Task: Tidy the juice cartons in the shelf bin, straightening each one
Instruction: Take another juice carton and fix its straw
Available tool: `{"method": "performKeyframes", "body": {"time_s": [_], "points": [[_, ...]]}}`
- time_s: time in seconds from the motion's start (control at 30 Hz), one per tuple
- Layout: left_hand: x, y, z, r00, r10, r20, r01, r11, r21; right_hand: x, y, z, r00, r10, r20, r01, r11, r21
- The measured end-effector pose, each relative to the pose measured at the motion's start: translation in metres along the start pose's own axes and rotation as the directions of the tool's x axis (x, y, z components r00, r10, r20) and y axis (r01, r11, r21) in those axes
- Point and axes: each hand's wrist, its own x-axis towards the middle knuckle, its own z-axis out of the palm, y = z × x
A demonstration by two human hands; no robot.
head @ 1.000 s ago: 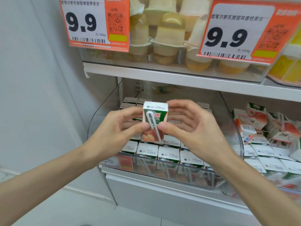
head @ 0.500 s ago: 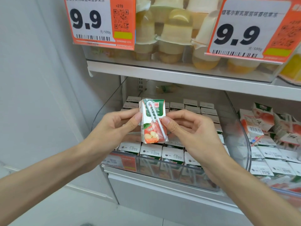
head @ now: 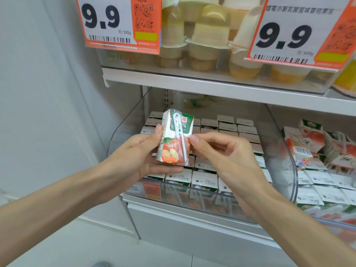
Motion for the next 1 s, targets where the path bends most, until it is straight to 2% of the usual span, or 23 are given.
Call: {"method": "performKeyframes", "body": {"time_s": [0.27, 0.8, 1.0], "points": [[0.0018, -0.0025, 0.0019, 1.0, 0.01, -0.029, -0.01, 1.0, -0.026, 0.0007, 0.0026, -0.0017, 0.999, 0.017, -0.038, -0.018, 0.999, -0.029], [0.0015, -0.0042, -0.0001, 0.987, -0.036, 0.159, 0.058, 0.989, -0.136, 0.0032, 0.0054, -0.0044, 0.983, 0.16, -0.089, -0.16, 0.987, 0.004], [0.0024, -0.0058, -0.0012, 0.985, 0.018, 0.173, -0.016, 1.0, -0.014, 0.0022, 0.0046, -0.0047, 0.987, 0.16, -0.024, -0.161, 0.985, -0.061]]}}
